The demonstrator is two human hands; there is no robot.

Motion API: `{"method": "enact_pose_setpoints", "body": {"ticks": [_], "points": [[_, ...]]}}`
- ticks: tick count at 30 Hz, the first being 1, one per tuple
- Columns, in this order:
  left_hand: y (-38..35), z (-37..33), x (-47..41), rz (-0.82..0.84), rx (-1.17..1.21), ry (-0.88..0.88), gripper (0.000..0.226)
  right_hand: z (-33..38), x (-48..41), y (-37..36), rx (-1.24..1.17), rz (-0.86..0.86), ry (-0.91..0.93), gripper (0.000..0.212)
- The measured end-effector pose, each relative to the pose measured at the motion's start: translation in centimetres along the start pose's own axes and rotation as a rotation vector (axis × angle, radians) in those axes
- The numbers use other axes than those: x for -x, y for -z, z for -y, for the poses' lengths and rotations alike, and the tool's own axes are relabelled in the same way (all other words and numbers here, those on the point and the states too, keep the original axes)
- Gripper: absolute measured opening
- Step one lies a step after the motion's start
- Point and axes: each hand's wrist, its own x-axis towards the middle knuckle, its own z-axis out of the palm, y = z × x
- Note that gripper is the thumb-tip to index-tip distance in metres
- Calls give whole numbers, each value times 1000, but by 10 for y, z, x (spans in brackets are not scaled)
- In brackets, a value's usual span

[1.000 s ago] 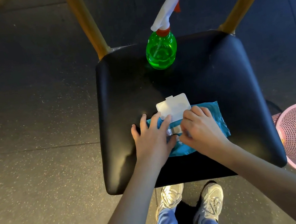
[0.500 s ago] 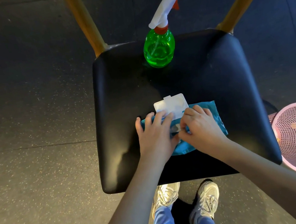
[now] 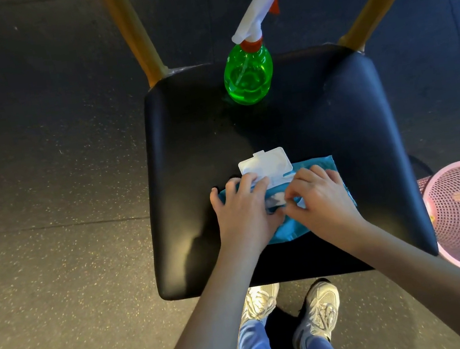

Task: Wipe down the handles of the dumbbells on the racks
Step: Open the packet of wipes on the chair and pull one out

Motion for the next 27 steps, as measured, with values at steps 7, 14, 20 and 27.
{"method": "enact_pose_setpoints", "body": {"ticks": [7, 14, 20, 27], "points": [[-2, 0, 0, -3, -27, 3, 57, 1, -5, -3, 104, -114, 88, 12], [-3, -1, 0, -14, -21, 6, 59, 1, 3, -2, 58, -86, 131, 13], [-2, -3, 0, -17, 11, 19, 59, -2, 7, -8, 8, -193, 117, 8], [-3, 1, 0, -30, 28, 4, 60, -9, 15, -4, -63, -242, 83, 9]]}}
